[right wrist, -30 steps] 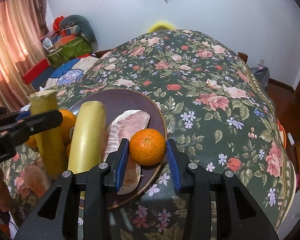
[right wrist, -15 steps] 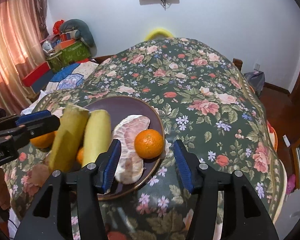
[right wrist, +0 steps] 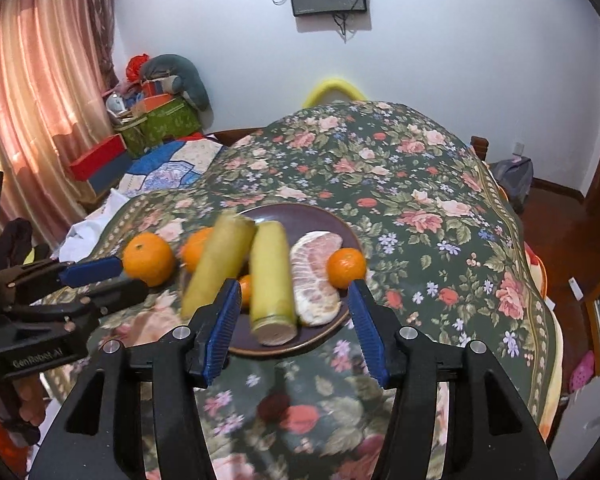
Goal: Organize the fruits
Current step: 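Move both grippers back toward the pomelo segment and brown dates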
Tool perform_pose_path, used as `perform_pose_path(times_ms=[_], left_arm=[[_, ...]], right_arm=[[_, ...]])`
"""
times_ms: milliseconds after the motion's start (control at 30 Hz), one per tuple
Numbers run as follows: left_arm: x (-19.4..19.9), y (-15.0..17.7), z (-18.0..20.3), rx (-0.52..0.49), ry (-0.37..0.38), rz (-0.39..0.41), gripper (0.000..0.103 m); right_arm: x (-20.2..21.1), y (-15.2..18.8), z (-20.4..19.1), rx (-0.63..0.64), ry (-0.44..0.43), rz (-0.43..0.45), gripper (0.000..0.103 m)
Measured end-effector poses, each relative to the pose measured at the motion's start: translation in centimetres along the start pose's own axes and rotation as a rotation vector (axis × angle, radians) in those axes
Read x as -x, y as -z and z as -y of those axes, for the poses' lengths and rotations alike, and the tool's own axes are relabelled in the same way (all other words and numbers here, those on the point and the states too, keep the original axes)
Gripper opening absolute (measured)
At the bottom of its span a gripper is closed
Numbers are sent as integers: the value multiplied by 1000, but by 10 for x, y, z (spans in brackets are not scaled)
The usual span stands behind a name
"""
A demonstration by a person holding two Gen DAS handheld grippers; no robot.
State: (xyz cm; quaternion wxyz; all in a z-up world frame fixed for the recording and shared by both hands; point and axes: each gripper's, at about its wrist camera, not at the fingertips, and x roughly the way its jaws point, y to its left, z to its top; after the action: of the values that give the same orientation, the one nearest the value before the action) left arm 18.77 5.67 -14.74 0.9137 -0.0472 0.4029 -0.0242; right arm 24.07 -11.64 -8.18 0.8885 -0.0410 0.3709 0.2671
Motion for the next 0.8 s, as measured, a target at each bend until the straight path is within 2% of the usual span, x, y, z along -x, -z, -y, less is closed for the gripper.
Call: perform_pose_path(times_ms=[100,167,467,667,800], left_arm=[[6,11,-2,-6,-15,-6,61],[6,19,-6,3,-21,-21,67],[-11,55,-26,81,-24,-121,68],[-33,58,-28,74,-31,-159,68],[-46,51,-26,44,-47,-155,68]], right_arm=[[4,5,-7,9,-3,-1,52],[7,8,-11,12,-6,-5,52],[1,19,-25,44,-19,-34,52],[-13,27,-30,57,-22,-62,52],[-19,32,-25,51,-20,-85,52]])
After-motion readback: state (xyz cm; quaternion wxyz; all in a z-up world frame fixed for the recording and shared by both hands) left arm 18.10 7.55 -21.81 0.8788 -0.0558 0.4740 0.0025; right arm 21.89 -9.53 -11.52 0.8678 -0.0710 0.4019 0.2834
